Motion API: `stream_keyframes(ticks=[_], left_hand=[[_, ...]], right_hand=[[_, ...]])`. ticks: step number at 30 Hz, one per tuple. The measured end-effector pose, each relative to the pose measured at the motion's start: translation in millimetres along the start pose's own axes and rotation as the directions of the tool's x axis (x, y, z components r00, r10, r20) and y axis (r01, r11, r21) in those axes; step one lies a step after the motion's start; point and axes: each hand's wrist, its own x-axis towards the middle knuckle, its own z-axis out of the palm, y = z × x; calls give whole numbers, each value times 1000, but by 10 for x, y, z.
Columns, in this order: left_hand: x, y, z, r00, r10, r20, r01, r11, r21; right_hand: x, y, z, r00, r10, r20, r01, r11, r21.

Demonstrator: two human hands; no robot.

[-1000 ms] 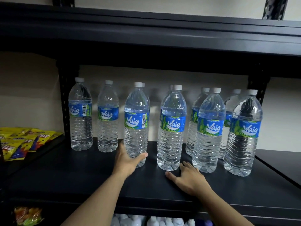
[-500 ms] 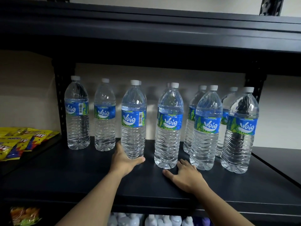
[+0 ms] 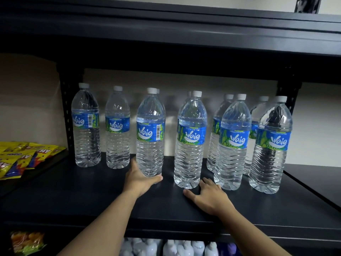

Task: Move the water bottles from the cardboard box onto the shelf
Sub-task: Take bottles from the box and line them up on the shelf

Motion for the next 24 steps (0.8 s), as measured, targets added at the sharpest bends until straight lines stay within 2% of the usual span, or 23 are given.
stream_keyframes(ticks=[8,13,18,20,24], left_hand=[[-15,-20,-21,999,-26,27,25,999,25],[-144,4,-75,995,-99,33,95,991,99],[-416,-54,-215,996,-56,-71,64,991,115],[-583,-84,-328,997,-25,-74,34,992,125],[-965,-161,-724,997,52,-53,-46,993,110]], right_hand=[[-62,-42,-53,1000,14,-28,-13,999,39],[-160,-94,-116,990,40,-139,-26,995,97],[-296,-164,-170,941,35,-337,-63,995,-73],[-366,-207,-189,931,29,-364,-65,994,-88],[-565,-368,-73,940,69,-335,-33,993,111]])
